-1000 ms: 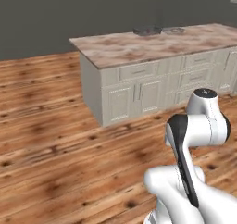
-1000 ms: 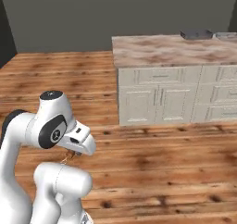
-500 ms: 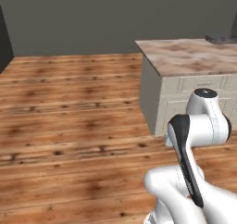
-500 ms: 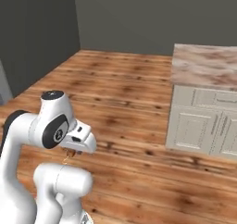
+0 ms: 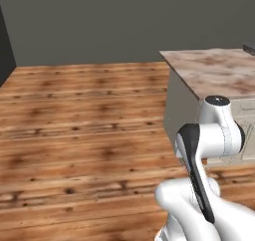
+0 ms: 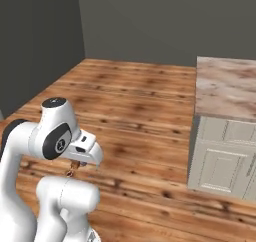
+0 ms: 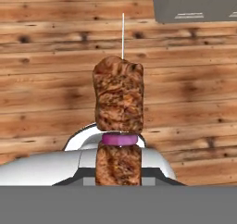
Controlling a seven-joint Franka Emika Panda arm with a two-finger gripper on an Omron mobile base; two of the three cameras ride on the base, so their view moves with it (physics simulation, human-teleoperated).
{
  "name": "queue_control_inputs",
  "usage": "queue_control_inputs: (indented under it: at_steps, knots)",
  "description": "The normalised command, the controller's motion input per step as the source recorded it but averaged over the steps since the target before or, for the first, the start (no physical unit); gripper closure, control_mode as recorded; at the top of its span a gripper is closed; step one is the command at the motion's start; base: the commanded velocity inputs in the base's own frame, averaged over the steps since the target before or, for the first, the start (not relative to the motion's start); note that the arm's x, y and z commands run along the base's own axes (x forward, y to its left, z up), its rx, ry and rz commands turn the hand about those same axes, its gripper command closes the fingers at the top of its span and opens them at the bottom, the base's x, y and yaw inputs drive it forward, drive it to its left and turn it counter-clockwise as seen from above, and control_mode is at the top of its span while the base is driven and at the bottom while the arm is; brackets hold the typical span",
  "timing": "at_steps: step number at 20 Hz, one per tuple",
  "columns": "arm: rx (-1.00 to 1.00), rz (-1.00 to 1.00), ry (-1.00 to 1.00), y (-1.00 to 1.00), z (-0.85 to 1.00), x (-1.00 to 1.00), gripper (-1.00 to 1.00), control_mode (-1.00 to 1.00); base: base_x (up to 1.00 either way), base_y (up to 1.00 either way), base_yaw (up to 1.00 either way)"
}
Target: Place the cold items (mango and tomato) from the fridge in one tupperware on the dining counter. Place the warm items (kebab skewer and hot dog) in the stove area in another tupperware.
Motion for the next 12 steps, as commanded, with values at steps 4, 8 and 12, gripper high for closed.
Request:
queue_control_inputs:
  at_steps: [4, 8, 12]
  knots:
    - [0.0, 0.0, 0.0, 0.0, 0.0, 0.0, 1.0, 1.0, 1.0, 0.0, 0.0]
    - [0.0, 0.0, 0.0, 0.0, 0.0, 0.0, 1.0, 1.0, 1.0, 0.0, 0.0]
    - [0.0, 0.0, 0.0, 0.0, 0.0, 0.0, 1.0, 1.0, 1.0, 0.02, 0.0]
